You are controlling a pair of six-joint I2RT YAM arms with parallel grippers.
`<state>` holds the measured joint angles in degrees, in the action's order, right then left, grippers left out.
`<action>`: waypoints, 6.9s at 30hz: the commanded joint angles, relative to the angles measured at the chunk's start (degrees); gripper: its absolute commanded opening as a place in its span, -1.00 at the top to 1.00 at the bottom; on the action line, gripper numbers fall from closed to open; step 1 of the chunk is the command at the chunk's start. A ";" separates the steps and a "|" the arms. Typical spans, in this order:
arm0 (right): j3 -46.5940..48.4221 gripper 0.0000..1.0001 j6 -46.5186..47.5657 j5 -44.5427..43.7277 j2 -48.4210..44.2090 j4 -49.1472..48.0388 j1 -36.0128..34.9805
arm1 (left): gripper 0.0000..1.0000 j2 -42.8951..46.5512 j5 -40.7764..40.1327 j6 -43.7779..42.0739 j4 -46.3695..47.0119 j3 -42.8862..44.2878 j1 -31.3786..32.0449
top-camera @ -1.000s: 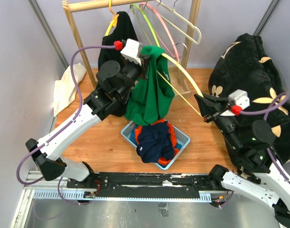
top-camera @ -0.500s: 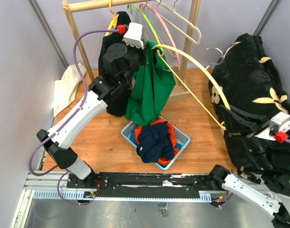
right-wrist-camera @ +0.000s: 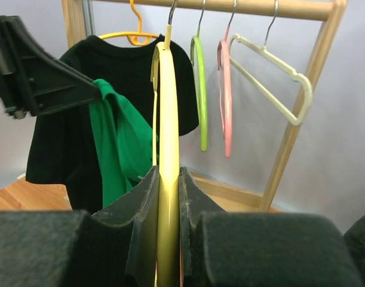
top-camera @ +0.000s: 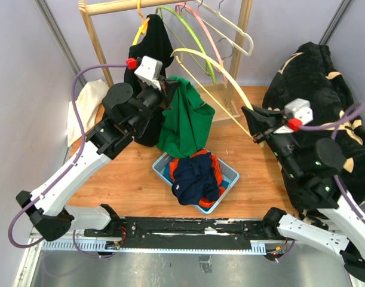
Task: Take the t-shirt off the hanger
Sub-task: Place the hanger on the clothesline, then place the T-shirt in the bin.
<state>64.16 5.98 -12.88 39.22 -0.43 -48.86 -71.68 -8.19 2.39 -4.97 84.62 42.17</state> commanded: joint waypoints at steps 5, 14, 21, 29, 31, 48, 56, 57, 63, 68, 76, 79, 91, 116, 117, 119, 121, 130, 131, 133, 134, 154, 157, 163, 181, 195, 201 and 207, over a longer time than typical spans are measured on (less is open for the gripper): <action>6.06 0.99 3.11 -3.48 12.38 -13.42 0.93 | 0.99 8.78 5.06 3.48 5.22 -11.41 -0.07; 18.21 0.99 7.82 -8.11 27.31 -17.64 0.96 | 0.99 16.35 5.15 4.59 3.84 -20.18 0.01; 24.39 0.99 11.73 -8.26 35.76 -20.58 1.03 | 0.99 20.87 4.59 5.64 4.47 -24.78 0.01; 30.76 0.99 12.72 -6.20 43.21 -22.35 1.89 | 0.99 22.70 4.67 6.54 4.83 -27.14 0.01; 32.23 0.99 12.87 -5.97 45.02 -22.59 2.08 | 0.99 23.17 4.51 6.79 5.03 -27.59 0.01; 46.23 0.99 8.58 -2.82 62.50 -20.39 7.96 | 0.99 22.97 9.10 7.54 4.37 -23.40 0.01; 43.46 0.98 6.37 -1.46 62.38 -19.06 8.79 | 0.99 21.17 9.85 6.86 3.74 -19.71 0.01; 42.66 0.95 6.29 -1.49 61.72 -18.92 8.79 | 0.99 20.84 9.78 6.81 3.82 -19.21 0.01; 35.96 -0.06 6.59 -2.51 54.81 -18.20 8.74 | 0.99 17.99 9.99 6.34 3.94 -14.45 0.01; 28.62 -0.35 7.26 -2.74 44.42 -16.90 8.74 | 0.99 14.25 11.33 6.05 3.98 -8.15 0.01; 15.28 -0.55 5.92 2.42 23.36 -8.29 8.78 | 0.99 5.69 12.91 4.95 1.79 3.73 0.08; 10.44 -0.59 5.40 8.94 16.11 -3.23 8.78 | 0.99 3.10 14.28 4.37 0.49 8.05 0.10; -5.37 -0.97 0.03 27.02 5.04 -0.23 8.71 | 0.99 -6.31 24.93 3.79 -6.36 27.61 0.10; -0.43 -0.73 -6.24 38.89 31.71 -24.17 8.79 | 0.99 -4.27 30.60 8.01 -3.82 26.16 1.15; -0.03 -0.48 -6.41 38.05 32.10 -24.16 8.82 | 0.99 -3.68 30.14 7.92 -3.82 25.71 1.16; -0.33 0.15 -7.05 35.70 31.89 -24.65 8.81 | 0.99 -2.39 29.05 7.66 -3.60 23.94 1.16; -1.54 0.66 -7.21 33.26 30.64 -25.28 8.80 | 0.99 -0.89 27.92 7.38 -3.20 22.15 1.16; -0.58 0.99 -3.01 19.20 19.05 -16.55 8.92 | 0.99 9.85 13.43 4.44 -2.54 9.28 1.16; 0.34 0.98 -2.40 17.82 17.98 -15.69 8.93 | 0.99 10.96 12.04 4.35 -2.50 7.03 1.16; 2.32 0.99 -1.39 15.19 16.39 -14.72 8.95 | 0.99 12.96 9.74 4.44 -2.94 3.24 1.16; 3.66 0.99 -1.06 14.19 15.93 -13.98 8.89 | 0.99 13.72 8.69 4.58 -3.20 1.34 1.16; 18.80 0.99 -6.84 17.11 14.81 -3.03 8.91 | -0.64 27.62 -4.87 9.36 -9.44 -23.99 1.16; 18.16 0.99 -10.20 20.62 14.83 -3.06 8.88 | -0.64 29.01 -7.47 9.87 -10.18 -24.13 1.16; 13.74 0.98 -16.73 25.32 13.66 -1.79 8.79 | -0.64 31.27 -8.36 10.57 -9.65 -24.85 1.16; -14.78 0.99 -12.39 -0.20 11.12 2.42 -8.58 | -0.63 32.73 -7.70 11.84 -8.05 -26.07 1.16; -23.56 0.99 -18.59 -5.94 20.33 1.54 -14.50 | -0.63 33.72 -7.77 11.50 -5.75 -27.49 1.16; -17.04 0.99 -11.07 -10.66 16.26 1.88 -14.96 | -0.63 33.05 -8.25 11.53 -5.66 -27.17 1.16; -1.32 0.99 -2.82 -11.58 17.11 5.79 -14.99 | -0.63 32.48 -8.41 12.10 -6.10 -27.15 1.16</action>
<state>52.12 -4.08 -21.67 57.01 4.80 -63.00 -39.00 -15.64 14.02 -12.53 57.41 43.20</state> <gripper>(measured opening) 0.075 0.816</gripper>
